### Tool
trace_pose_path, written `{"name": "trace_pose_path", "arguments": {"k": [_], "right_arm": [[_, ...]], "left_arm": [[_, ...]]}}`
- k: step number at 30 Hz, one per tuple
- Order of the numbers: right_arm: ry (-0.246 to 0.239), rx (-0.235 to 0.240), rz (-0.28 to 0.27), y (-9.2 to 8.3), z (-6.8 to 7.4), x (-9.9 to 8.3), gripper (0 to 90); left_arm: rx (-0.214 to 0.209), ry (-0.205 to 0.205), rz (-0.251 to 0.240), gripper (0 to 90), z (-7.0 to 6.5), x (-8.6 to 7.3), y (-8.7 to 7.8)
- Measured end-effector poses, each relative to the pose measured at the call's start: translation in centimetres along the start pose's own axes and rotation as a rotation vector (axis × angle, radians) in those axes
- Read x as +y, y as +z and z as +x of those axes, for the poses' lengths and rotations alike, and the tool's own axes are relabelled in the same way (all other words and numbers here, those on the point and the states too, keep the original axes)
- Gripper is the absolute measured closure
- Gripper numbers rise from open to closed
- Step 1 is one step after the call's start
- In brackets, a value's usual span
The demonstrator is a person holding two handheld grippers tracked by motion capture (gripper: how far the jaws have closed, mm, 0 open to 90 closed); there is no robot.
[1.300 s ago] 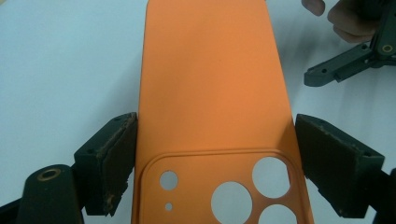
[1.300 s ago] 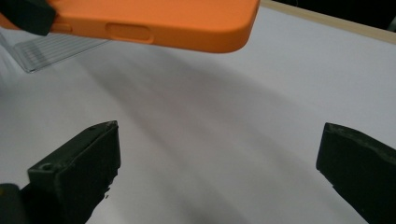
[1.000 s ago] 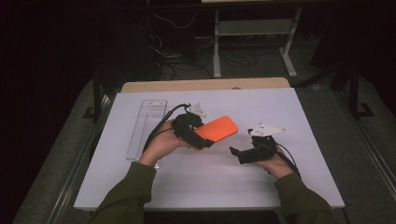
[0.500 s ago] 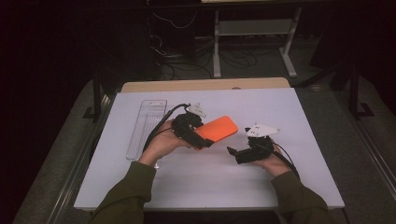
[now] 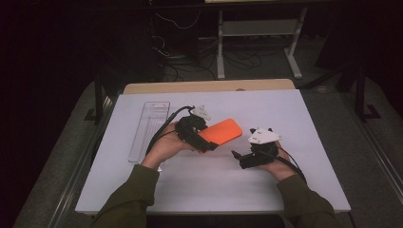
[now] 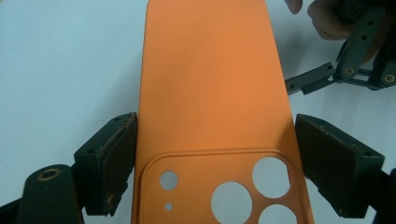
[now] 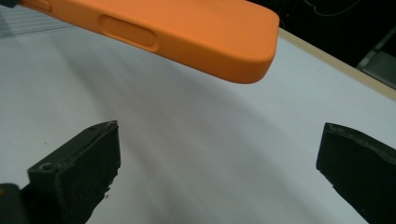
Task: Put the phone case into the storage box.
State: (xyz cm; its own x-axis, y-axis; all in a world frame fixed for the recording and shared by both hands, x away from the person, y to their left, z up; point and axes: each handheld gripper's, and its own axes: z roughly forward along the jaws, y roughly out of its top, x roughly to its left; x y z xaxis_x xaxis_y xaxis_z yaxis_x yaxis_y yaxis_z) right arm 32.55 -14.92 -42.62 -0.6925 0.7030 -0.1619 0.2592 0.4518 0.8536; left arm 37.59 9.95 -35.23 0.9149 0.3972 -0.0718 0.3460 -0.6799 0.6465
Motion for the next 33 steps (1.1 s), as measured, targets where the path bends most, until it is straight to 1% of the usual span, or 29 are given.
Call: {"name": "trace_pose_path", "arguments": {"k": [3,4,6,8,9,10,14,17,18,20,25,26,27,28,29,31,32,33], "right_arm": [[-0.002,-0.012,-0.005,-0.14,0.0,0.07,0.0],[-0.002,-0.024,-0.008,-0.21,0.03,0.11,0.0],[-0.011,-0.038,-0.014,-0.3,0.04,0.19,0.0],[-0.035,-0.045,-0.012,-0.38,0.02,0.21,0.0],[-0.032,-0.051,-0.012,-0.4,0.11,0.22,0.0],[-0.064,-0.06,-0.007,-0.47,0.09,0.23,0.0],[-0.083,-0.072,-0.009,-0.49,0.25,0.24,0.0],[-0.121,-0.091,-0.009,-0.53,0.38,0.3,0.0],[-0.144,-0.097,-0.013,-0.5,0.33,0.31,0.0],[-0.151,-0.099,-0.015,-0.51,0.39,0.33,0.0],[-0.184,-0.126,-0.017,-0.55,0.73,0.42,0.0],[-0.198,-0.133,-0.021,-0.54,0.78,0.46,0.0],[-0.198,-0.133,-0.021,-0.54,0.78,0.46,0.0],[-0.204,-0.14,-0.022,-0.54,0.91,0.49,0.0],[-0.204,-0.14,-0.022,-0.54,0.91,0.49,0.0],[-0.219,-0.146,-0.023,-0.54,0.96,0.48,0.0],[-0.236,-0.156,-0.023,-0.53,0.96,0.46,0.0],[-0.236,-0.156,-0.023,-0.53,0.96,0.46,0.0]], "left_arm": [[0.001,-0.001,0.003,15.7,0.0,-0.01,0.04],[0.003,0.001,0.004,15.7,-0.01,-0.01,0.06],[0.001,-0.008,-0.003,15.7,-0.09,-0.02,0.17],[0.0,0.002,0.004,15.7,-0.04,0.02,0.13],[-0.001,0.003,0.003,15.7,-0.07,0.02,0.14],[-0.001,0.001,0.005,15.7,-0.1,0.02,0.14],[0.002,0.008,0.006,15.7,-0.11,0.03,0.12],[0.003,-0.001,0.0,15.7,-0.14,0.0,0.09],[0.004,0.008,0.002,15.7,-0.07,0.01,0.06],[0.005,0.007,0.004,15.7,-0.07,0.0,0.06],[0.004,0.005,0.009,15.7,-0.08,-0.03,0.11],[0.005,0.018,0.019,15.7,0.0,-0.03,0.07],[0.005,0.018,0.019,15.7,0.0,-0.03,0.07],[0.006,0.027,0.017,15.7,0.08,-0.01,0.1],[0.006,0.028,0.018,15.7,0.09,-0.02,0.1],[0.005,0.025,0.017,15.7,0.1,-0.02,0.11],[0.005,0.027,0.018,15.7,0.13,-0.03,0.09],[0.004,0.014,0.009,15.7,0.07,-0.04,0.13]]}}
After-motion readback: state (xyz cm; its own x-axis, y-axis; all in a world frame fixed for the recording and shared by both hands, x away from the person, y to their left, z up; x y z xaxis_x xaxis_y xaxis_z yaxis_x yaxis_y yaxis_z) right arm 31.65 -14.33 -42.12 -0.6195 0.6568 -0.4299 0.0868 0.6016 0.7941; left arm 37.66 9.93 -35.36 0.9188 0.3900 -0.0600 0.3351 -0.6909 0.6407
